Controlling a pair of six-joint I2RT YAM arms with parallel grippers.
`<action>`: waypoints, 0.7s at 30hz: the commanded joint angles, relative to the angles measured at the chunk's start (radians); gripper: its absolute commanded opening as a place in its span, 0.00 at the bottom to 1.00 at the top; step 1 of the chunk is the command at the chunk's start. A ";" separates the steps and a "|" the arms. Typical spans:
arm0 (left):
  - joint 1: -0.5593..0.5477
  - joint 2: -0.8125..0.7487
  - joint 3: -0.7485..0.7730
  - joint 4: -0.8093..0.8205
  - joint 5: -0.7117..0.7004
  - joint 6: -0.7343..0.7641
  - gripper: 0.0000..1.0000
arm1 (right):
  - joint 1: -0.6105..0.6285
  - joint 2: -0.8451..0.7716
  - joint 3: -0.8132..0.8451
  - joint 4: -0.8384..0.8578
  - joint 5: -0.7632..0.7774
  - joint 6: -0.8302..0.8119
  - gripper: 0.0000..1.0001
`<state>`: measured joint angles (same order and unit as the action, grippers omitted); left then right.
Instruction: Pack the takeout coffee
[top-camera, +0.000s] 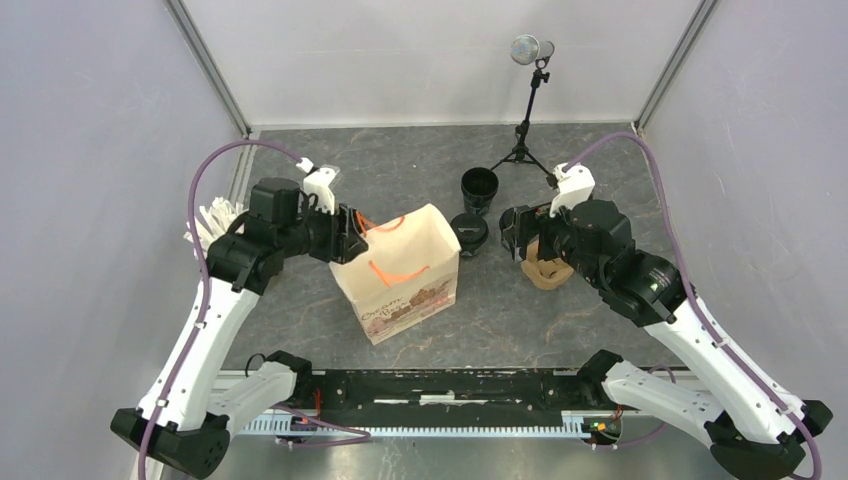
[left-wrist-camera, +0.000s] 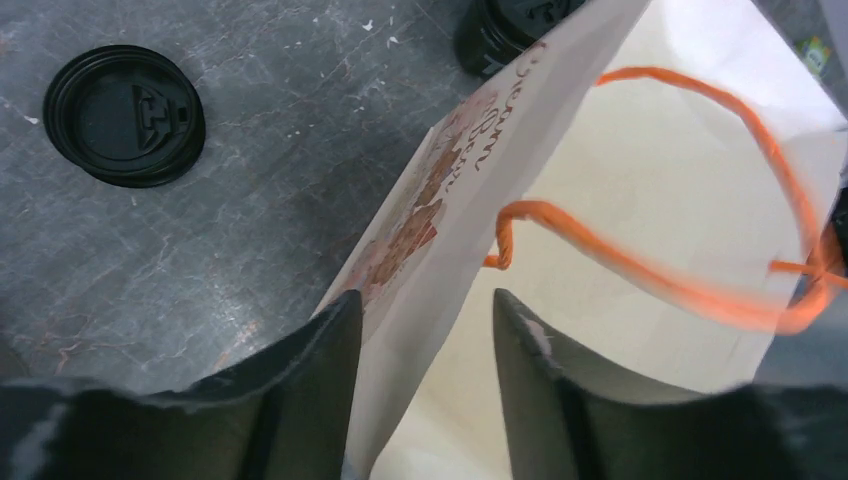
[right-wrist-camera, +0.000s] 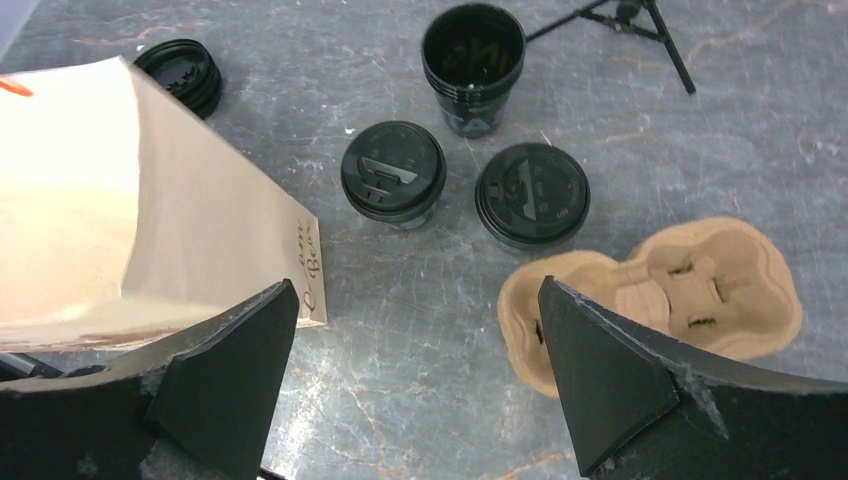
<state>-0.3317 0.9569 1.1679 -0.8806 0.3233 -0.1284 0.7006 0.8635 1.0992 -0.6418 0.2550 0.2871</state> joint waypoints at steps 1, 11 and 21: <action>-0.001 -0.027 0.004 0.042 0.026 0.014 0.85 | 0.002 0.004 0.046 -0.084 0.099 0.119 0.97; -0.001 -0.024 0.099 -0.057 -0.135 -0.103 1.00 | -0.082 0.107 0.017 -0.212 0.206 0.343 0.99; 0.001 -0.129 0.088 -0.143 -0.484 -0.192 1.00 | -0.357 0.140 -0.194 -0.079 0.096 0.584 0.86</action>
<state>-0.3313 0.8974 1.2629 -0.9989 0.0360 -0.2195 0.4511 1.0035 1.0077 -0.8055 0.4175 0.7296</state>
